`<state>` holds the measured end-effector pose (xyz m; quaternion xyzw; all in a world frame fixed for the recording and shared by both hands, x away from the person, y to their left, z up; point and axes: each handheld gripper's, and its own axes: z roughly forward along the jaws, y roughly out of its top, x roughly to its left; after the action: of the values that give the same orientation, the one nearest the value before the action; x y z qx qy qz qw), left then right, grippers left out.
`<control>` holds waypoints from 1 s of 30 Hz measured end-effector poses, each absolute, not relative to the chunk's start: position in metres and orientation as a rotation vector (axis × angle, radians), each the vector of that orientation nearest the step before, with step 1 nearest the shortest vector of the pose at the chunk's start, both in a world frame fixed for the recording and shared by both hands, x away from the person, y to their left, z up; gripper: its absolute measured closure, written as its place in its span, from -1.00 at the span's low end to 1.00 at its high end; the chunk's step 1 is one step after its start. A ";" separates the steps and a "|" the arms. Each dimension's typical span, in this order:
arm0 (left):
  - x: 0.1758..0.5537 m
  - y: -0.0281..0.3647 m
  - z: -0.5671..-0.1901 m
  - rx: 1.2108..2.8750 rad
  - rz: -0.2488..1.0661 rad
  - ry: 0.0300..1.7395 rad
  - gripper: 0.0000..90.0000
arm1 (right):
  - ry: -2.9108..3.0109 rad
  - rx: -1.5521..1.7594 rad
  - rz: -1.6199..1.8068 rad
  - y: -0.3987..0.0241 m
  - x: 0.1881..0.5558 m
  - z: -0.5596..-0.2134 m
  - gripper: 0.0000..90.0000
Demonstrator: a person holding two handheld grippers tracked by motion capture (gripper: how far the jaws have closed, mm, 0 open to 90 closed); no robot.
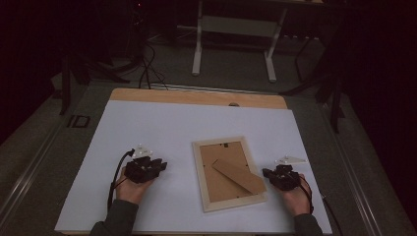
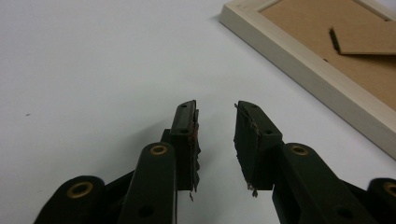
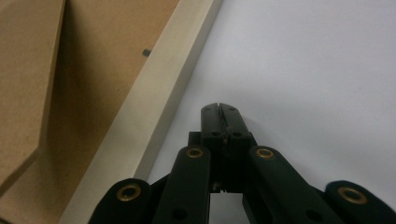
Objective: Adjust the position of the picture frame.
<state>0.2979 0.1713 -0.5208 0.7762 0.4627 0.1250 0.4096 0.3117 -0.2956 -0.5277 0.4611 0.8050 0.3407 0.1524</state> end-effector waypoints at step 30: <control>0.297 0.136 -0.526 2.016 0.280 1.080 0.53 | 2.395 1.307 1.062 -0.290 0.309 -0.529 1.00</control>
<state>0.2970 0.1362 -0.5259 0.7994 0.4282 0.1110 0.4065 0.3086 -0.2896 -0.5291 0.4439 0.8133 0.3606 0.1066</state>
